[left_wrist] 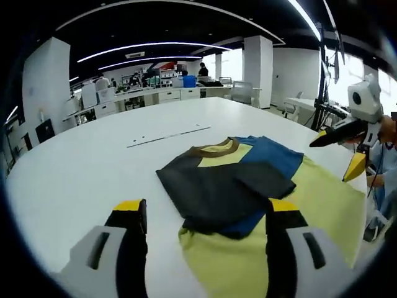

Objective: Fold the garment on the visible template until the final outline fits inside the template.

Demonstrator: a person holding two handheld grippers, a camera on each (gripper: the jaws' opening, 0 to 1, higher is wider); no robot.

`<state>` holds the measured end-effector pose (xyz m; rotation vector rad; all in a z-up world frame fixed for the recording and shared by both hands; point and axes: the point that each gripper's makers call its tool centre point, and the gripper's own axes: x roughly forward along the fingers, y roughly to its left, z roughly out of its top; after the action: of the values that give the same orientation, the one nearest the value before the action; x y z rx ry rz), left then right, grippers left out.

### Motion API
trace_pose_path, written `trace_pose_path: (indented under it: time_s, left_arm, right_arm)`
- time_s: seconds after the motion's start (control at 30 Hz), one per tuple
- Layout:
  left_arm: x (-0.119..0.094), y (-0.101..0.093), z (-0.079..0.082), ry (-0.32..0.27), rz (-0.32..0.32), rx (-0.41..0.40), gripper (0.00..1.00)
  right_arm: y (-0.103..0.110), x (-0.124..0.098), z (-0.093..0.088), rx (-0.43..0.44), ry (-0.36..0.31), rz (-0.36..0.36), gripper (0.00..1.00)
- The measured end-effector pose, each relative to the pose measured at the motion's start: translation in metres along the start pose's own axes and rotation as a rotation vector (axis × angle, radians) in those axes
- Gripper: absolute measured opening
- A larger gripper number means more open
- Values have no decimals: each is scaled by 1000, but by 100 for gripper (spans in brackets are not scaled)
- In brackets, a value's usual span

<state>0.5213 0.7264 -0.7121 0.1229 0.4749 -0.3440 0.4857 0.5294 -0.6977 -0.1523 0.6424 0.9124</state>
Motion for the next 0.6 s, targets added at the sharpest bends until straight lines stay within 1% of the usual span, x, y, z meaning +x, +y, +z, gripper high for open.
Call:
trace_pose_path:
  time_s: [0.07,0.17,0.23,0.27,0.4,0.5,0.6]
  left_arm:
    - [0,5,-5,12,4,-2,58]
    - [1,12,-11,28,11,0,44]
    - [2,17,-19,77,20,56,36]
    - [3,18,-21,84,23,76,33]
    - [7,18,-23,82,4,79,29]
    - [10,18,-26,94,-6,93,27]
    - [13,13,-29,105,-28,100,22]
  right_arm:
    - [0,4,3,-1,-5,2,73]
    - [-1,12,9,-5,-15,-2,69]
    - [-2,17,12,-9,-23,-7,66]
    - [-2,19,13,-10,-25,-7,65]
    - [-1,33,16,-28,-23,-5,56]
    - [2,42,16,-34,-17,4,52]
    - [6,52,14,-45,-6,18,48]
